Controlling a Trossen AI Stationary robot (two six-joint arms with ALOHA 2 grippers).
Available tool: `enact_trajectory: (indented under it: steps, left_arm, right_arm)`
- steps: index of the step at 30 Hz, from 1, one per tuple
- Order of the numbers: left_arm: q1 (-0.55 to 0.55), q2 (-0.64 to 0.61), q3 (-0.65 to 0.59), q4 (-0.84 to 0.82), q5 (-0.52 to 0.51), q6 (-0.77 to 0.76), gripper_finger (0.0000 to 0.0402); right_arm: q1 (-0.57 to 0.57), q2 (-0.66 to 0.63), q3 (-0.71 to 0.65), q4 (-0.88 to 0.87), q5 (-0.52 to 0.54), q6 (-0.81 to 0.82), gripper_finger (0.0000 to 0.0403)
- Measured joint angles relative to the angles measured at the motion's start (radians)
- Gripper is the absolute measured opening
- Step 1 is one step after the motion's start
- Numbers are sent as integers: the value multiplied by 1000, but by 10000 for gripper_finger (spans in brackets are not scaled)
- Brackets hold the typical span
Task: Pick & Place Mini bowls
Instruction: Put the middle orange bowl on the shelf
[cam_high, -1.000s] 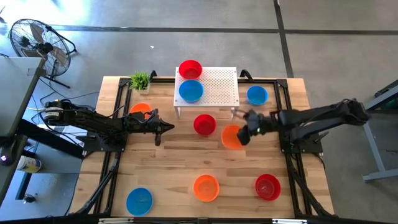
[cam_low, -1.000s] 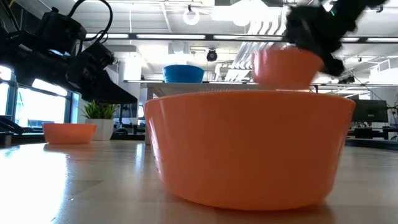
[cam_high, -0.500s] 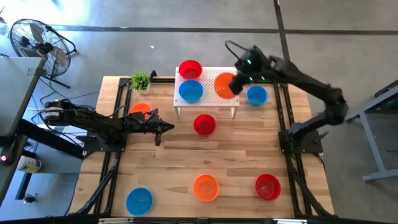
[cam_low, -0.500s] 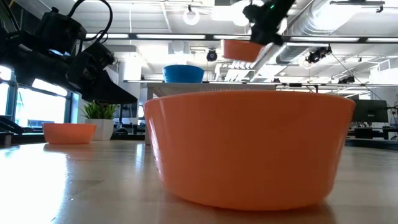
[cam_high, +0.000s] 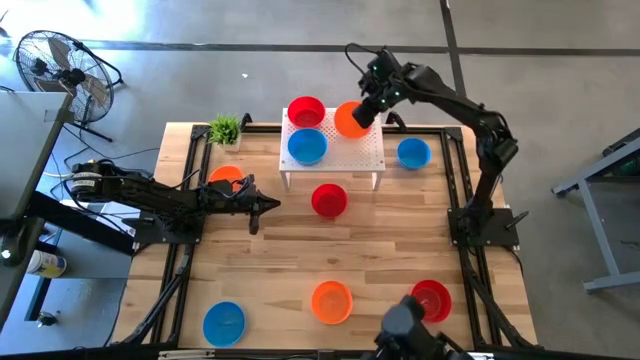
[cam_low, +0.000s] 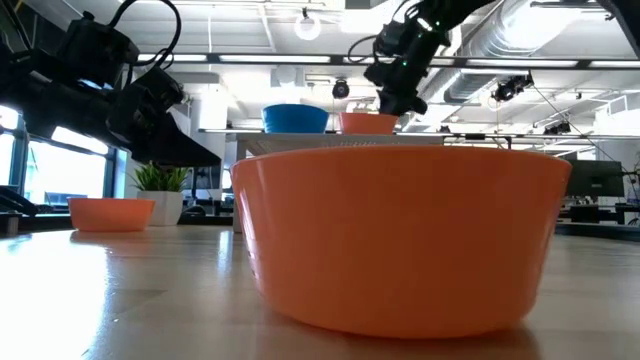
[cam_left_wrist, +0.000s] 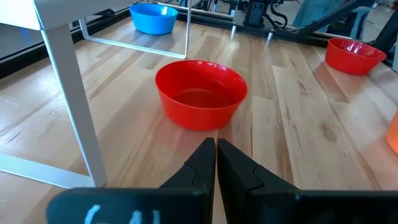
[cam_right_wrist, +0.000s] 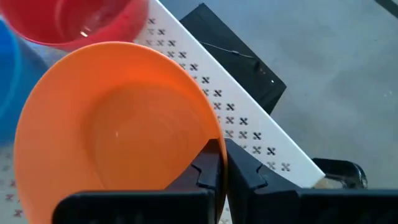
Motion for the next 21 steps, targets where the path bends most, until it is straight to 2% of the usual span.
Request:
enact_trajectory:
  steps: [21]
  left_arm:
    - [0, 0, 0, 0, 0, -7, 14]
  right_arm:
    - [-10, 16, 0, 3, -8, -29, 5]
